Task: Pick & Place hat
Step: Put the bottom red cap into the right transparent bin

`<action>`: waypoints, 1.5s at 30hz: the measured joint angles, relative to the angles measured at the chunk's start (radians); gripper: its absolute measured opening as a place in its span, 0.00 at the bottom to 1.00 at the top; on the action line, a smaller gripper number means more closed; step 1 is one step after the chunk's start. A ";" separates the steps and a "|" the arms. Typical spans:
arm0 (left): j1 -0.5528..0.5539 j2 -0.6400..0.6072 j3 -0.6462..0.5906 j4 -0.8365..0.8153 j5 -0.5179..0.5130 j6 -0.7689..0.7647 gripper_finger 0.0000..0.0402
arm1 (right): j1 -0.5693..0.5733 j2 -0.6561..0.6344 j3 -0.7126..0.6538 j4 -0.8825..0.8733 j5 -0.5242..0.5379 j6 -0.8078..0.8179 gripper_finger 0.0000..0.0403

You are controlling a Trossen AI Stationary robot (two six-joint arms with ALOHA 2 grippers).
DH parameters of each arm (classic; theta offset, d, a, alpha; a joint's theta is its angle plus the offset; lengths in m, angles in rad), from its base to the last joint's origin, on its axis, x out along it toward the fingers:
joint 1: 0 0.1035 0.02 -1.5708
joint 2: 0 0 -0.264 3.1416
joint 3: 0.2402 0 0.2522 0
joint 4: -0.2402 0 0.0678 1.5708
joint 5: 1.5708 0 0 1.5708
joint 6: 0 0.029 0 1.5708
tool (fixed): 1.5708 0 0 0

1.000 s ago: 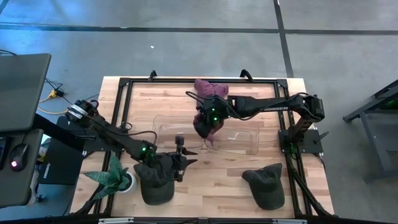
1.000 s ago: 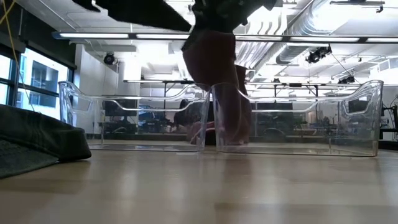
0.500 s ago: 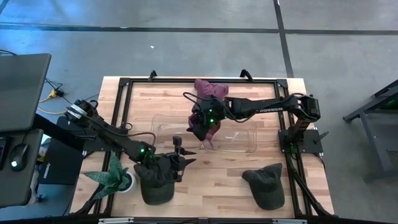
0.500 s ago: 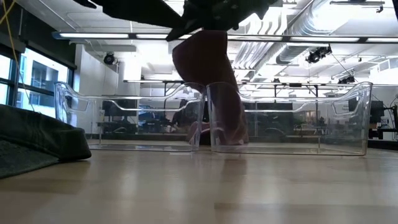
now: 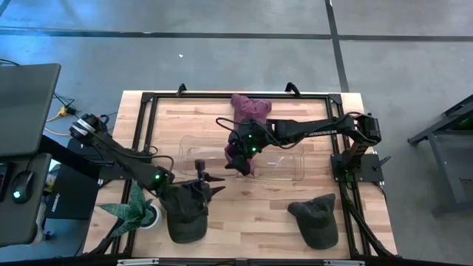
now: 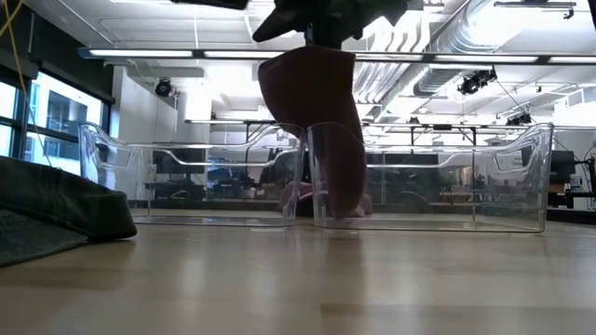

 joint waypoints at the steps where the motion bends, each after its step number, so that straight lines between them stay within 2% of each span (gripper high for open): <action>1: -0.005 -0.007 0.000 -0.016 -0.041 -0.029 0.27 | 0.001 0.000 0.000 0.000 0.001 -0.004 0.69; 4: -0.022 -0.040 0.000 -0.100 -0.189 -0.109 0.27 | 0.001 0.000 0.000 -0.001 0.001 -0.025 0.69; 6: -0.020 -0.068 0.000 -0.167 -0.242 -0.160 0.27 | 0.001 -0.001 0.000 0.002 -0.001 -0.030 0.69; 10: -0.005 -0.129 0.000 -0.340 -0.244 -0.285 0.27 | 0.001 -0.008 0.000 0.008 -0.002 -0.038 0.69; 14: 0.034 -0.125 -0.001 -0.429 -0.243 -0.365 0.27 | 0.001 -0.016 0.000 0.001 -0.006 -0.038 0.69; 19: 0.062 -0.123 -0.001 -0.429 -0.223 -0.375 0.27 | 0.001 -0.025 0.000 -0.001 -0.068 -0.032 0.69; 27: 0.078 -0.105 -0.001 -0.422 -0.218 -0.375 0.27 | 0.001 -0.032 0.000 -0.032 -0.097 -0.012 0.69; 45: 0.080 -0.104 -0.001 -0.386 -0.172 -0.345 0.27 | 0.001 -0.069 0.005 -0.077 -0.092 -0.001 0.69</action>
